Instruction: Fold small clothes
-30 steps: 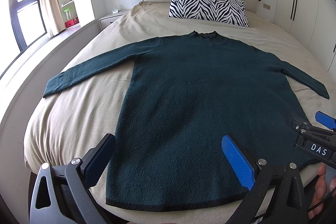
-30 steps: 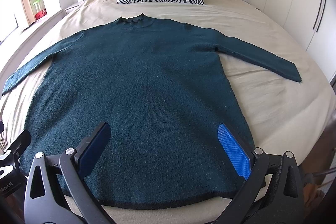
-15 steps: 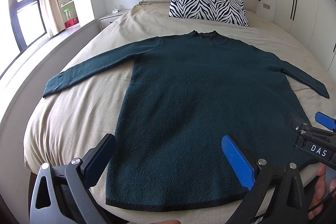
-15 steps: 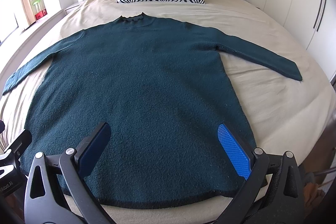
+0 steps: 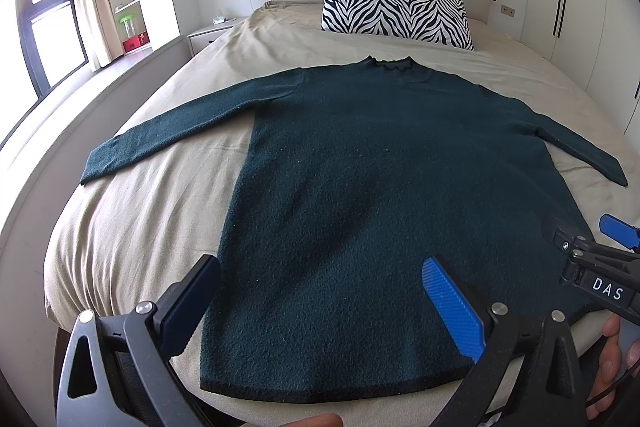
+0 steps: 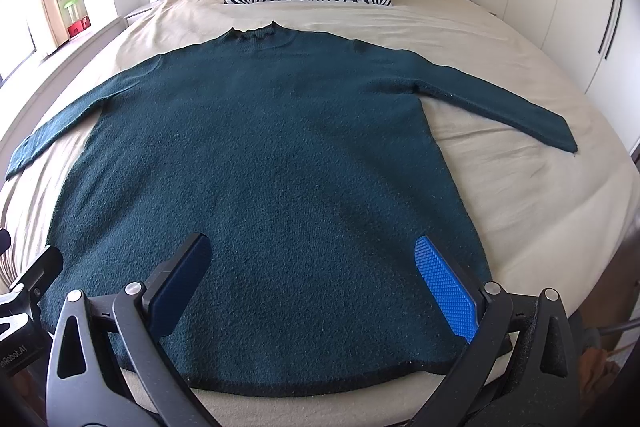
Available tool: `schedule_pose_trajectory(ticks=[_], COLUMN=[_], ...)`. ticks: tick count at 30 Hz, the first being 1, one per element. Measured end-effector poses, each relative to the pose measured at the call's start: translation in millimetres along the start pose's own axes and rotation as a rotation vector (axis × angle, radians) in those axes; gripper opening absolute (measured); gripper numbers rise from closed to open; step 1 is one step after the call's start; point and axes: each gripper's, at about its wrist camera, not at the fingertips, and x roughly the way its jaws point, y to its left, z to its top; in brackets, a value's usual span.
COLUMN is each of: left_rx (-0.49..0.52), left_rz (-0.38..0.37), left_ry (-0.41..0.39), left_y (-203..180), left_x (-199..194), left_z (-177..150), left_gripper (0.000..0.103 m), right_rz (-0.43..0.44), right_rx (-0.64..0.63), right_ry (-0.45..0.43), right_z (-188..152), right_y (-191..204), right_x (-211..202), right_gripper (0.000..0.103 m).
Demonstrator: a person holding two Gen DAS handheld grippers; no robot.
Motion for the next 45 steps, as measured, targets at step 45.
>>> schedule_pose_trajectory(ticks=[45], left_rx=[-0.219], left_rz=[-0.320], left_ry=[0.055], left_y=[-27.0], left_x=[89.1], left_z=[80.3], left_gripper=[0.103], right_rz=[0.289], right_rx=[1.131], right_ry=[-0.186], right_z=[36.6], right_y=[-477.9], right_x=[194.5], right_gripper=[0.076])
